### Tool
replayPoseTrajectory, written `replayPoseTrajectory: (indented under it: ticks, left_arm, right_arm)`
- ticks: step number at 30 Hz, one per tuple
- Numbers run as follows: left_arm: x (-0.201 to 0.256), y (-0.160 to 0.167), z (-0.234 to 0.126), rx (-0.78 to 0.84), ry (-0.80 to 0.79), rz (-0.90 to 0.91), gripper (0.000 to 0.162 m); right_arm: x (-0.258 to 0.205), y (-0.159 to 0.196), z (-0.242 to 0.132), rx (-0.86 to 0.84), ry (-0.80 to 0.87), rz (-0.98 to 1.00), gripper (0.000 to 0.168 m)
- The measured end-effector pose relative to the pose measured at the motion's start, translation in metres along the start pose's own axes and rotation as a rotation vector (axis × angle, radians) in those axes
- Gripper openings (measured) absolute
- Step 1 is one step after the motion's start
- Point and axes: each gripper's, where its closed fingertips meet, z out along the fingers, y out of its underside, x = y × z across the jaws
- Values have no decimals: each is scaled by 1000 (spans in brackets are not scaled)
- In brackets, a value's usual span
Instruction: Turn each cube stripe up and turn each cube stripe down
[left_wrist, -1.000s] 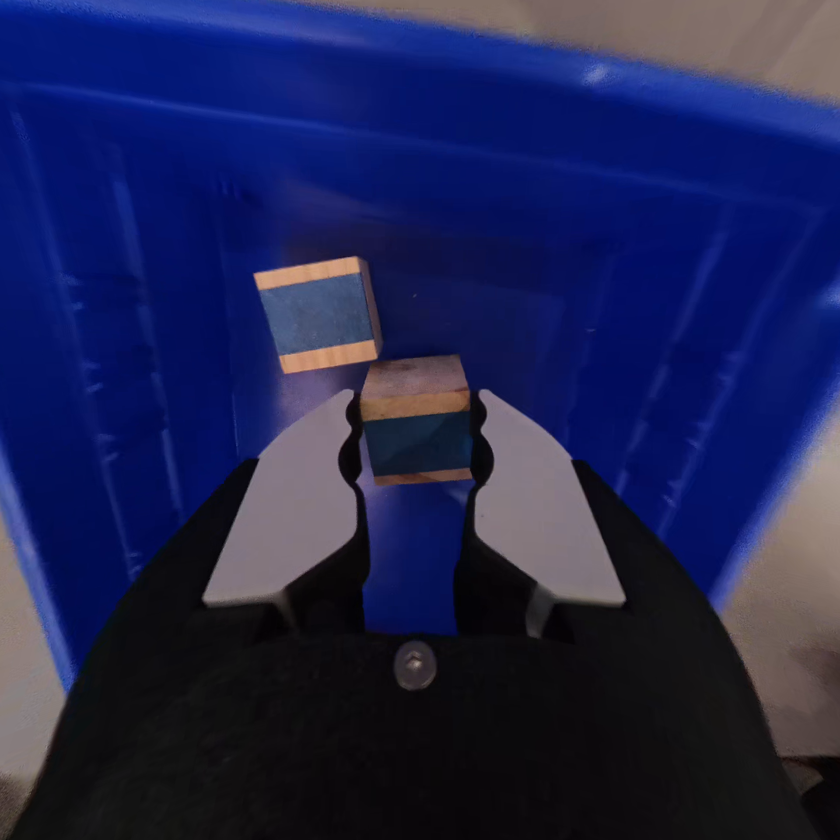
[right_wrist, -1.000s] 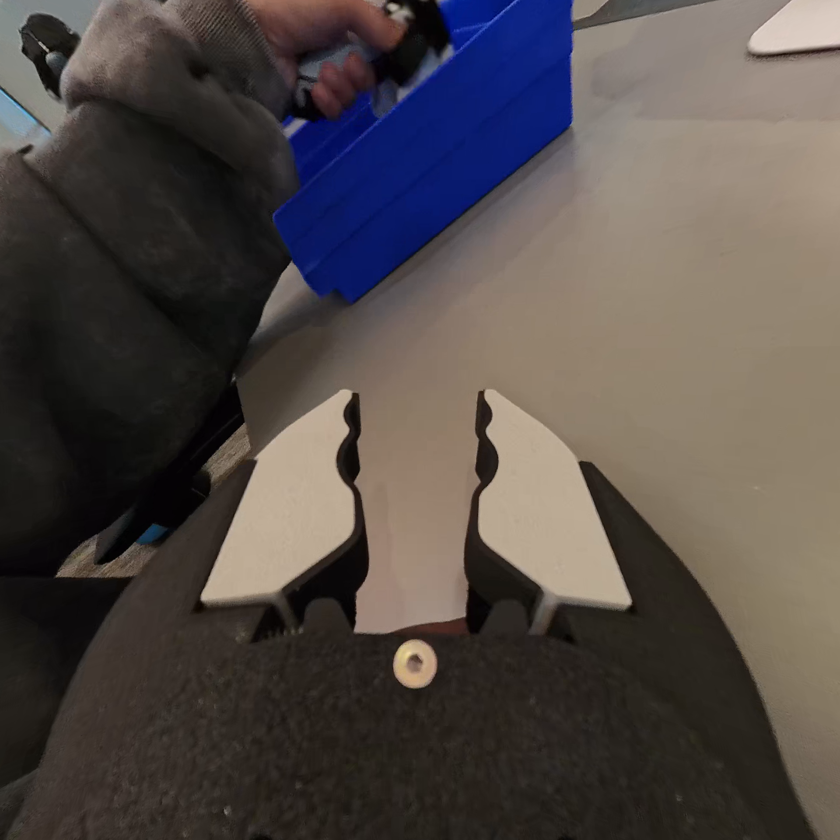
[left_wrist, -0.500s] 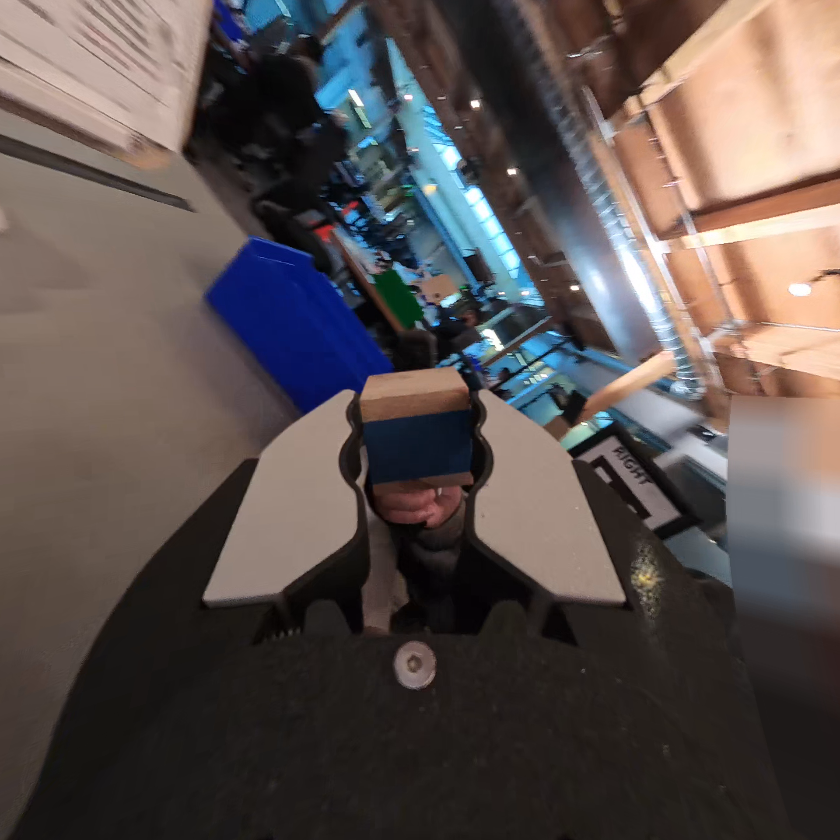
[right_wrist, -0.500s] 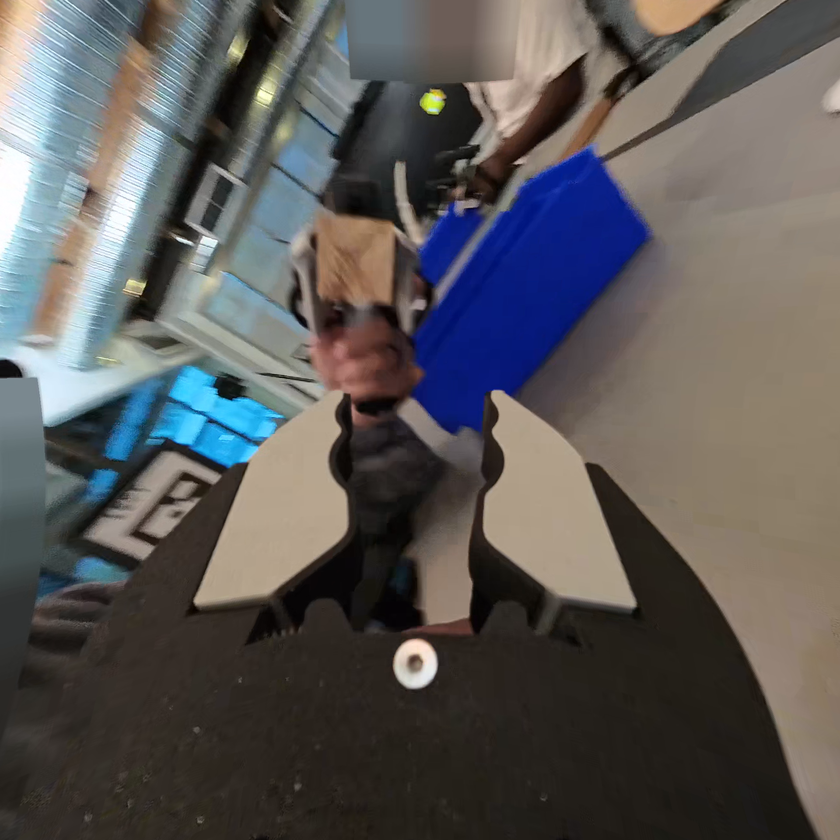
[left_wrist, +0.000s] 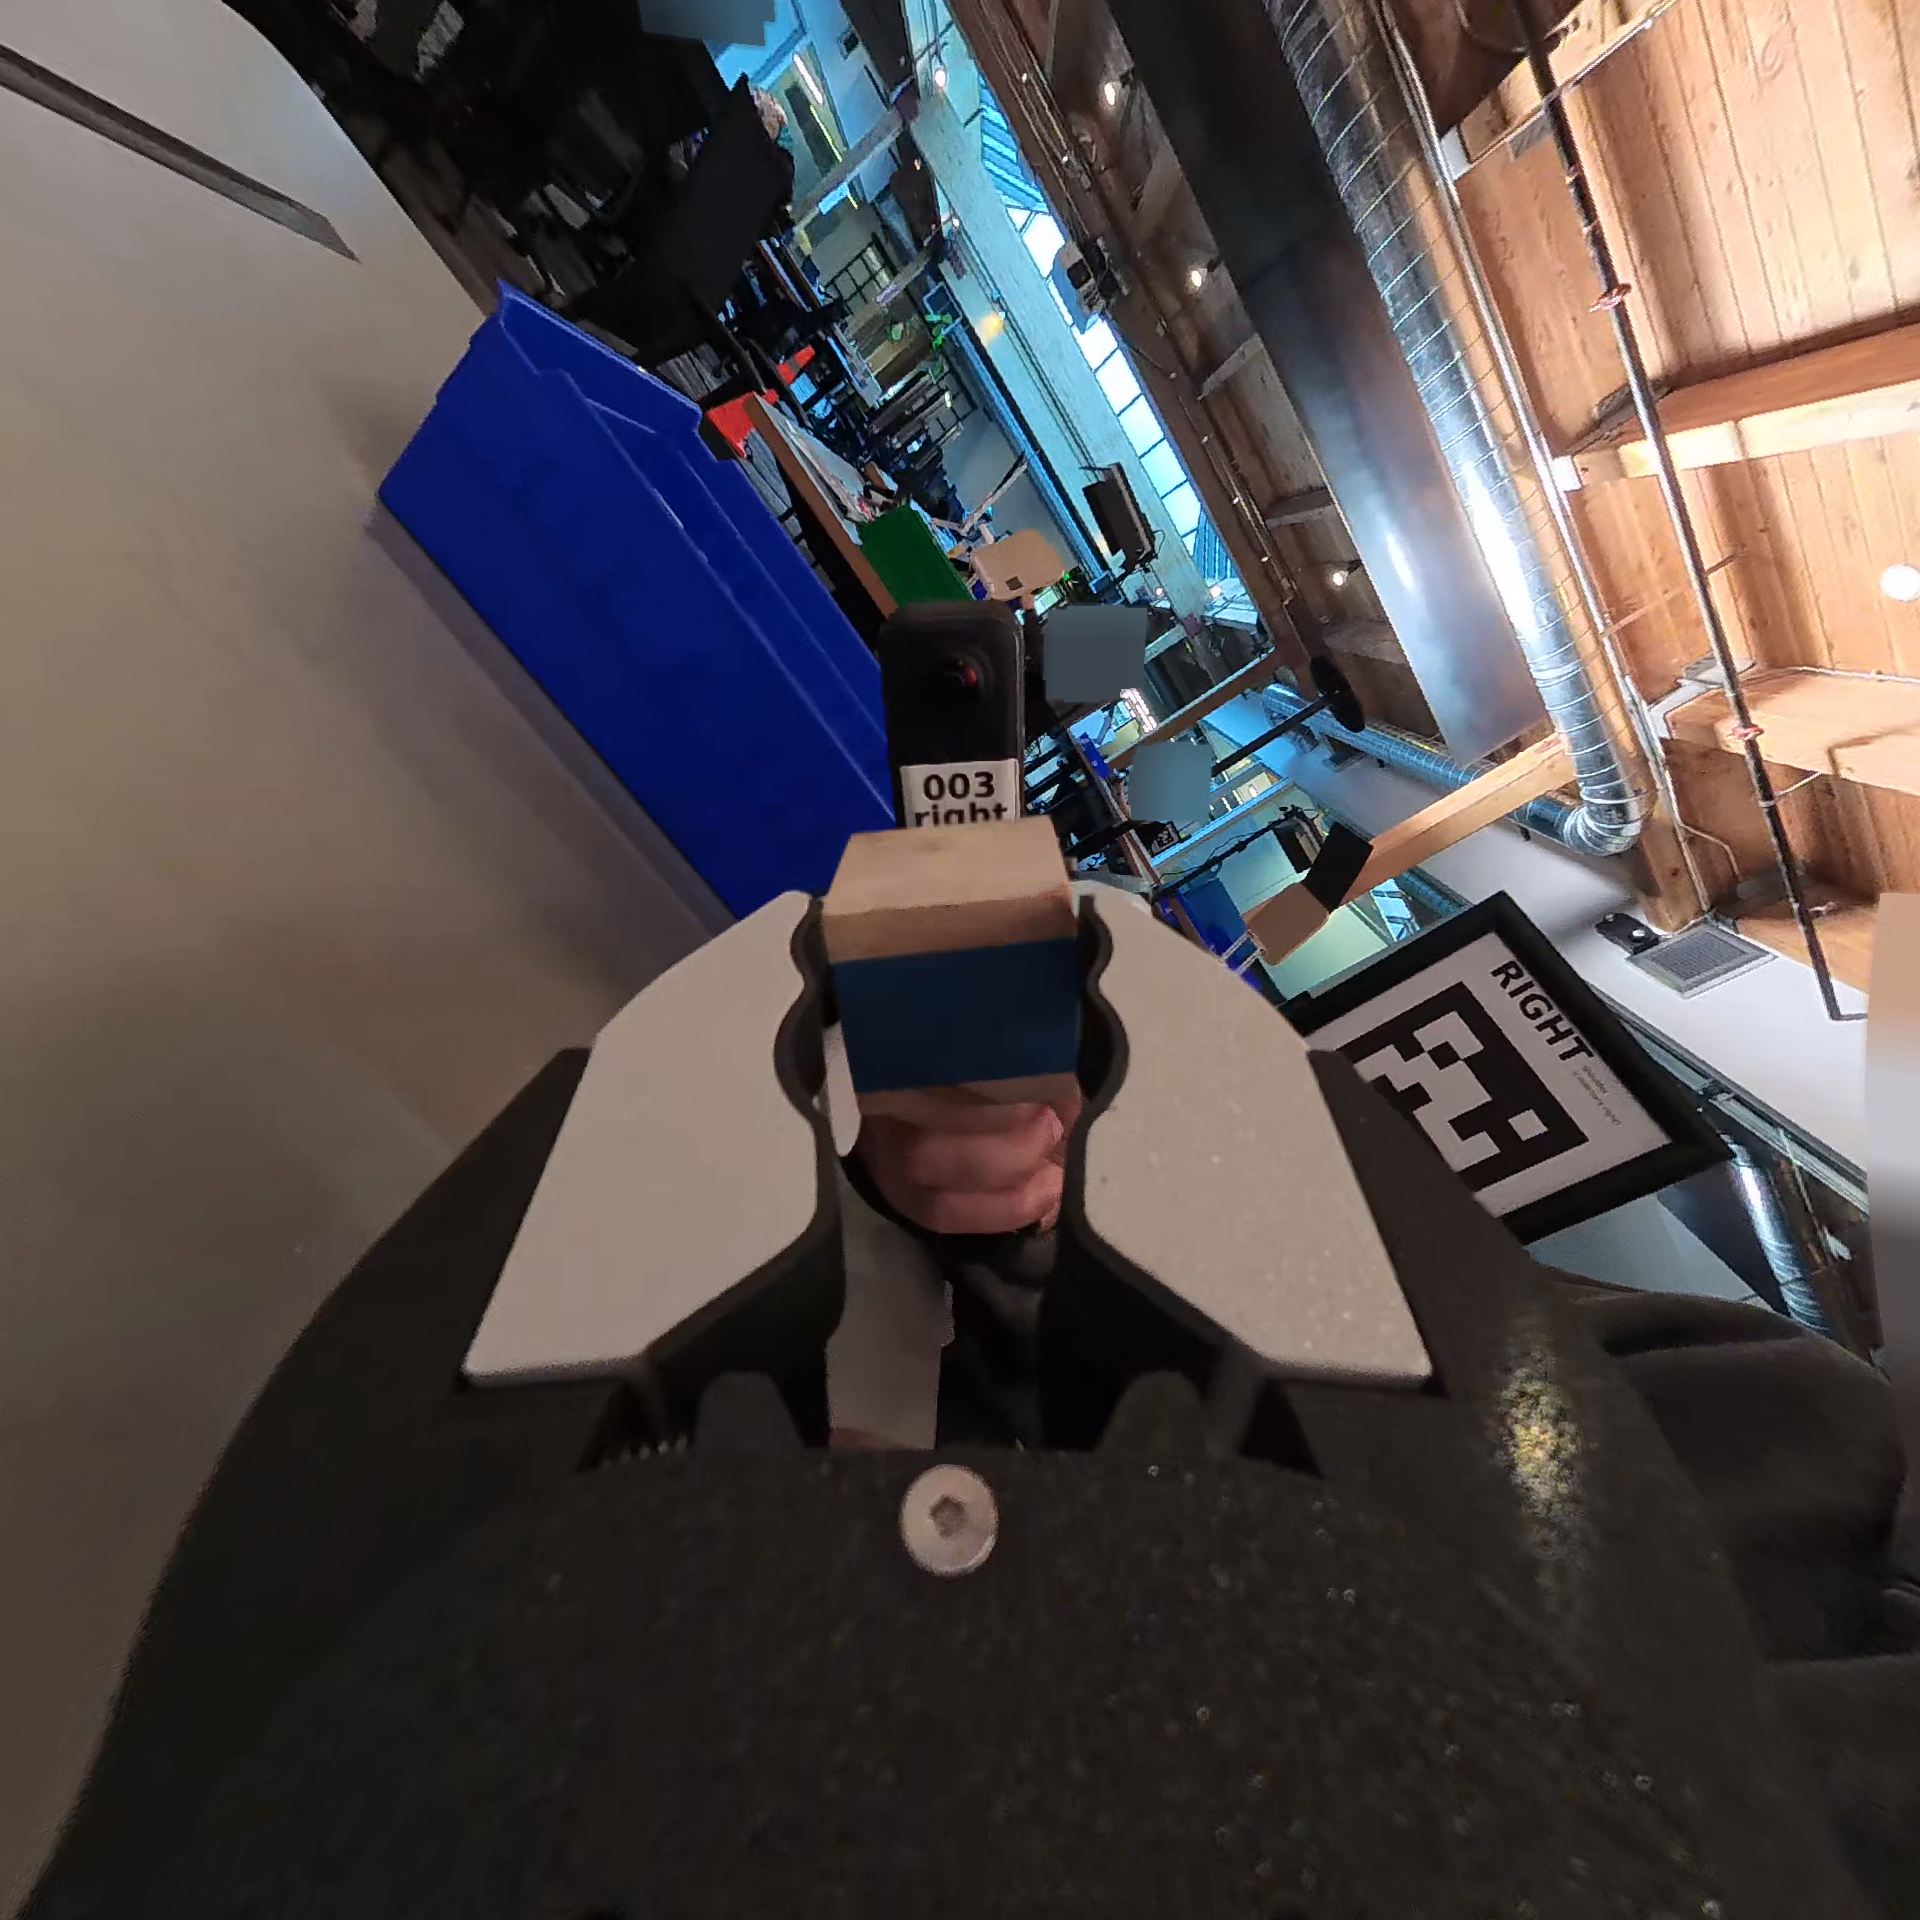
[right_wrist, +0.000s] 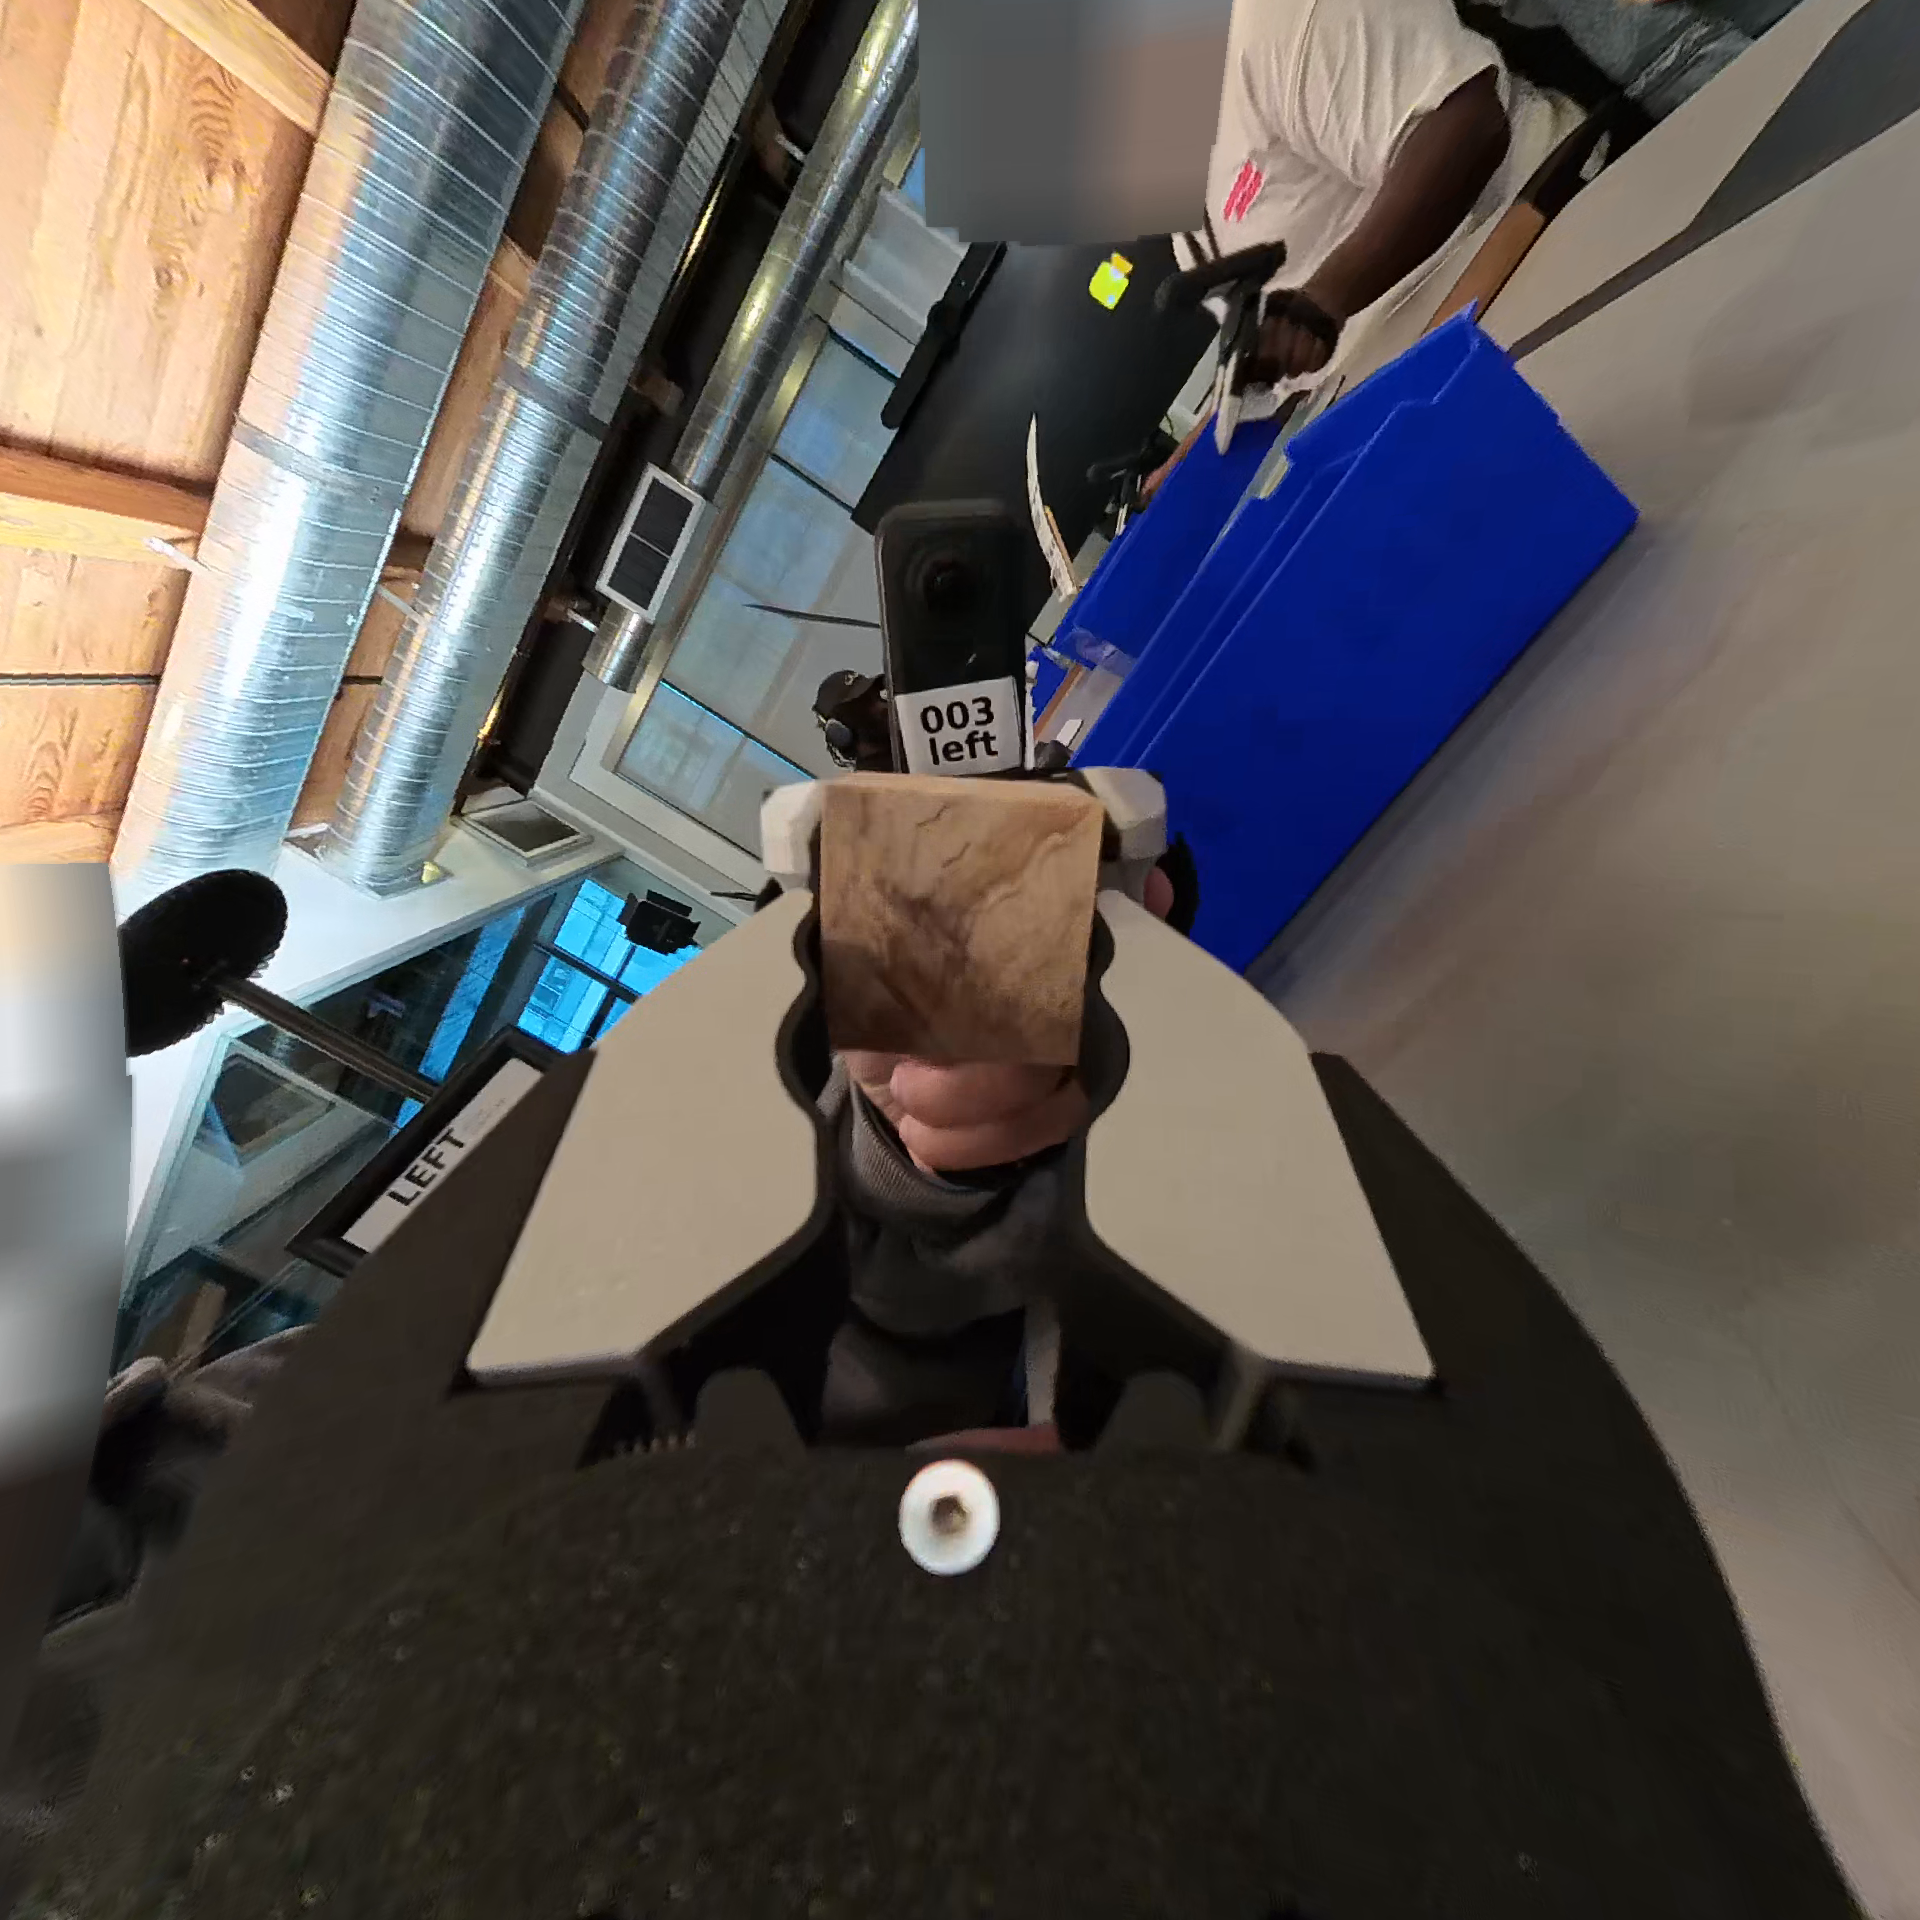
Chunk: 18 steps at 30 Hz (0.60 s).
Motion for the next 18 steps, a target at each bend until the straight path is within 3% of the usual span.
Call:
replayPoseTrajectory:
  ticks: [2,5,8,10,13,16,18]
  left_arm:
    - [-1,-1,-1,4,-26,25,45]
    - [6,-18,-17,73,-53,60,67]
    - [6,-30,-42,149,-177,153,74]
    - [-12,-12,-53,109,-359,256,80]
    - [-48,36,-70,98,-647,359,65]
    - [-54,83,-75,31,-719,468,66]
    - [-39,91,-71,6,-660,494,66]
  right_arm:
    - [2,4,0,-27,22,-14,45]
    - [6,9,-2,-53,52,-21,45]
    - [5,6,-8,-48,57,-11,45]
    - [4,3,-13,-45,75,-33,45]
    - [4,-4,-23,-39,137,-108,45]
    - [9,-9,-35,-37,219,-189,45]
    - [18,-9,-40,-53,297,-244,45]
